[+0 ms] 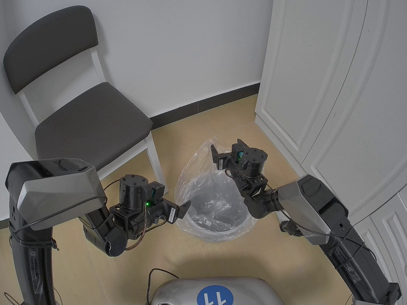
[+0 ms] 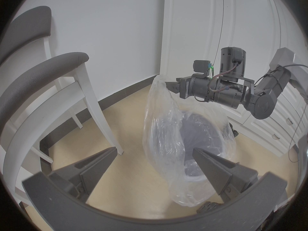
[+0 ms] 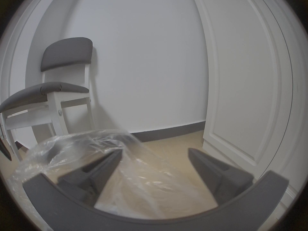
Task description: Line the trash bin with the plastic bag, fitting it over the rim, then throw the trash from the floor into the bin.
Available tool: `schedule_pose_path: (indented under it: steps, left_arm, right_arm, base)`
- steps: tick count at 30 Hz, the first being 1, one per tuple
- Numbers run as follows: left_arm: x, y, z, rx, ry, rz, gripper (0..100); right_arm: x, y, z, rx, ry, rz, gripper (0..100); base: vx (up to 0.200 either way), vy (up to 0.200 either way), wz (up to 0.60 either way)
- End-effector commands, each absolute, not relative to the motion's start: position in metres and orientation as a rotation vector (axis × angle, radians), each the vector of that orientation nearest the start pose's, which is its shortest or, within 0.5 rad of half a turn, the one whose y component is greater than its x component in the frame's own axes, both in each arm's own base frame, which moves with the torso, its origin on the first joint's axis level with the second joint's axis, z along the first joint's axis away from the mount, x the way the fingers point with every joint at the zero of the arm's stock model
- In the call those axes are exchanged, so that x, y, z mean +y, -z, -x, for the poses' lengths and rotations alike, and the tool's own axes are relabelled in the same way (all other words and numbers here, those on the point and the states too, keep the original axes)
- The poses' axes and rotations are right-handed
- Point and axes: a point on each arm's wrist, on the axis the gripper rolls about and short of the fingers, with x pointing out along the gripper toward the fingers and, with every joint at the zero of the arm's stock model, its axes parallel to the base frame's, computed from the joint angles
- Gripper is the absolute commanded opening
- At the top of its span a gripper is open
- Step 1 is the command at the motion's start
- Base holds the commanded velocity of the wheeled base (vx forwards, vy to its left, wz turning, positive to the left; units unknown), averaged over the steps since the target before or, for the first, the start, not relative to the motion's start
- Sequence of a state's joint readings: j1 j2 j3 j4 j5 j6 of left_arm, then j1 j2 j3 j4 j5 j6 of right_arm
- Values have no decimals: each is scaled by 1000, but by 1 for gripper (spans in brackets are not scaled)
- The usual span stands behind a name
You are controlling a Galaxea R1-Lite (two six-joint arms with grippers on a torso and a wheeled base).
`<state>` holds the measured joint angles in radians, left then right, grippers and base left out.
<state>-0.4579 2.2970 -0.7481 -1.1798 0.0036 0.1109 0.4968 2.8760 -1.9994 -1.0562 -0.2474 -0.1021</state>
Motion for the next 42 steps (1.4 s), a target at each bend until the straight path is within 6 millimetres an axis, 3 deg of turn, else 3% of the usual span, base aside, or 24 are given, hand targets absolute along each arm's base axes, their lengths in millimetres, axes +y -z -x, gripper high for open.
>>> schedule_pose_path:
  steps: [1, 6, 12, 18, 20, 24, 30, 42]
  left_arm:
    - [-175, -11, -329, 334, 490, -200, 100]
    - [-187, -6, -322, 339, 519, -186, 100]
    - [-194, -3, -326, 330, 469, -179, 100]
    - [-206, -2, -329, 311, 435, -154, 100]
    - [-212, -5, -330, 298, 426, -125, 100]
    - [-218, -7, -338, 274, 380, -95, 100]
    - [-223, 2, -351, 273, 335, -81, 100]
    - [-206, 3, -378, 320, 242, -61, 100]
  right_arm:
    - [260, -39, -483, -179, -245, 61, 100]
    - [254, -64, -434, -13, -322, 128, 100]
    - [235, -81, -401, 85, -334, 157, 100]
    - [194, -94, -342, 230, -306, 20, 100]
    - [184, -92, -331, 265, -288, -14, 100]
    - [171, -87, -333, 300, -240, -41, 100]
    - [146, -64, -360, 384, -143, -25, 100]
    - [138, -29, -407, 407, -65, -100, 100]
  base:
    - [0, 0, 0]
    - [0, 0, 0]
    - [0, 0, 0]
    - [0, 0, 0]
    - [0, 0, 0]
    - [0, 0, 0]
    - [0, 0, 0]
    - [0, 0, 0]
